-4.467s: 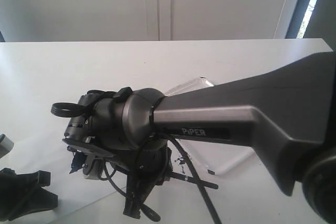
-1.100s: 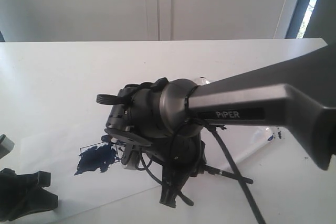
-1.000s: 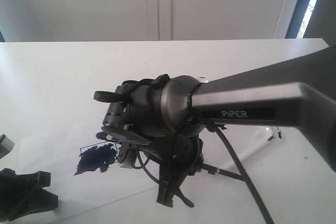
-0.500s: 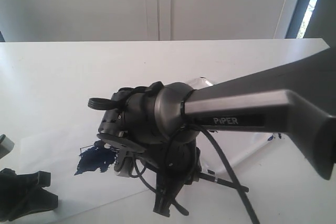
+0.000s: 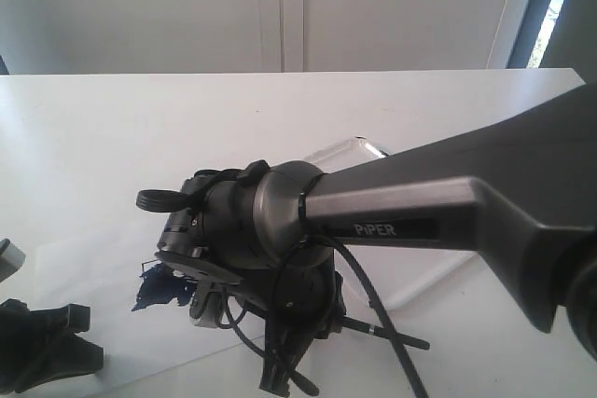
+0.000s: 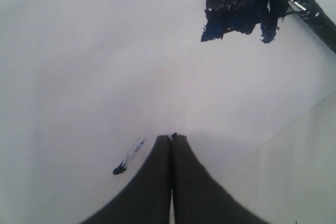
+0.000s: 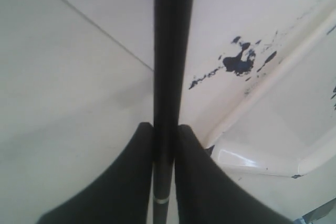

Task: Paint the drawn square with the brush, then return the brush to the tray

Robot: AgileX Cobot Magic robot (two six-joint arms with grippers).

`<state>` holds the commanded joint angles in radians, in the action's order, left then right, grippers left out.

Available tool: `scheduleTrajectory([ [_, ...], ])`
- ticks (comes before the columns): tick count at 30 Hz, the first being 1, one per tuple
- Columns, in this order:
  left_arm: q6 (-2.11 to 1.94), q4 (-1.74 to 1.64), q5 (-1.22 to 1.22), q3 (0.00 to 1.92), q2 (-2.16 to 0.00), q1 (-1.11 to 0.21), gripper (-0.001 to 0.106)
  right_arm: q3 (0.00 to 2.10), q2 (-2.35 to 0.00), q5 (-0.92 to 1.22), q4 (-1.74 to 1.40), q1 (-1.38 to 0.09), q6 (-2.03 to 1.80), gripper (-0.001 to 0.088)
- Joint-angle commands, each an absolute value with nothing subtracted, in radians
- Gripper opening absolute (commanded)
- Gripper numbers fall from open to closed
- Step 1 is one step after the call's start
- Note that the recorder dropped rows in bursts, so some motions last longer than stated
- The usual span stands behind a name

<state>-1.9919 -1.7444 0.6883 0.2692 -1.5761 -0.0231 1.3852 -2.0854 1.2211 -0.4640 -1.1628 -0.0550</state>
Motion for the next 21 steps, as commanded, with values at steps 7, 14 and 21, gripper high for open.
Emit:
scheduleTrajectory([
  [7, -1.992, -1.744, 0.690, 0.269, -1.576, -0.023, 0.000, 1.383, -2.085, 1.221, -0.464, -1.124, -0.055, 0.0000],
  [14, -1.992, -1.744, 0.689, 0.269, -1.576, -0.023, 0.000, 1.382, -2.085, 1.221, -0.469, -1.089, -0.041, 0.0000],
  [21, -1.988, -1.744, 0.654, 0.269, -1.576, -0.023, 0.000, 1.382, -1.928, 1.221, -0.469, -1.085, -0.055, 0.0000],
])
